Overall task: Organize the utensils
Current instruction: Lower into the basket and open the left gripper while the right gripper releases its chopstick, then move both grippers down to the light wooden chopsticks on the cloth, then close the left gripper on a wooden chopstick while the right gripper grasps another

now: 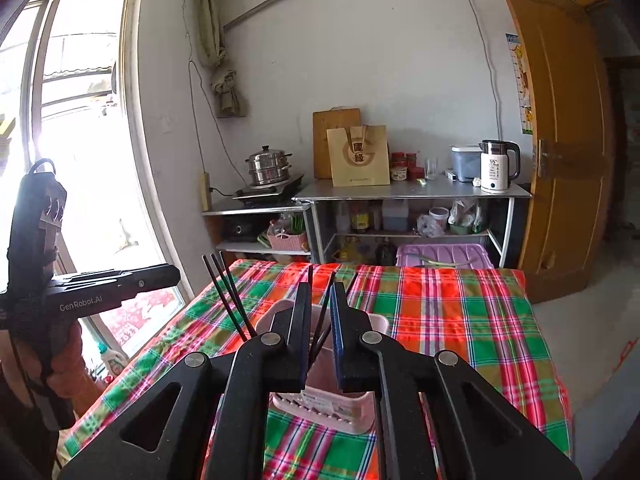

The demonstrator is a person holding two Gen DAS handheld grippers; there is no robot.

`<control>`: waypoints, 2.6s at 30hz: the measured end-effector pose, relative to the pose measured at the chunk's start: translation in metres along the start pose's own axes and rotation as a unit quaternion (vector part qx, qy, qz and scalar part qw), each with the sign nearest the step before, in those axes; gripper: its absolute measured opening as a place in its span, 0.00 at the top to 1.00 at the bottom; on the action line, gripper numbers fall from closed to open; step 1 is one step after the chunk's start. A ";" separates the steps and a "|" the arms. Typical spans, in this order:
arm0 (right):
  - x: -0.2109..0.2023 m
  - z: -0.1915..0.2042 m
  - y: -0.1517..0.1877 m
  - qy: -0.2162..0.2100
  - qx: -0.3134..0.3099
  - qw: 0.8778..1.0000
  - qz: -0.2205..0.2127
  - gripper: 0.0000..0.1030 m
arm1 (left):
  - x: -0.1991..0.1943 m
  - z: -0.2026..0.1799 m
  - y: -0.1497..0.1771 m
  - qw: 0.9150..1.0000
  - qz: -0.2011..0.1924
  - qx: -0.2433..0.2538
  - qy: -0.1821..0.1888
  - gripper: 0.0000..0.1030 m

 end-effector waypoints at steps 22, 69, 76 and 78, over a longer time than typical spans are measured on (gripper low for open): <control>-0.095 -0.004 0.094 -0.009 0.050 0.997 0.051 0.91 | -0.074 -0.025 0.143 0.999 0.042 -0.025 0.016 0.82; -0.026 0.004 0.205 -0.014 0.065 0.973 0.219 0.91 | 0.018 -0.038 0.242 0.979 0.201 0.029 -0.022 0.88; -0.010 0.001 0.211 0.002 0.054 0.970 0.238 0.91 | 0.013 -0.013 0.237 0.978 0.199 0.033 -0.043 0.88; -0.006 -0.001 0.213 0.008 0.053 0.969 0.243 0.91 | 0.013 -0.008 0.236 0.978 0.201 0.029 -0.046 0.88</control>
Point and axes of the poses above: each gripper's, at about its wrist camera, not at the fingertips, and x roughly the way its jaws point, z to its left, y to its underside, the point moved 3 cm from there along x, roughly the way its jaws point, and after that the axes turned 14 degrees about -z, right-handed, at the moved point
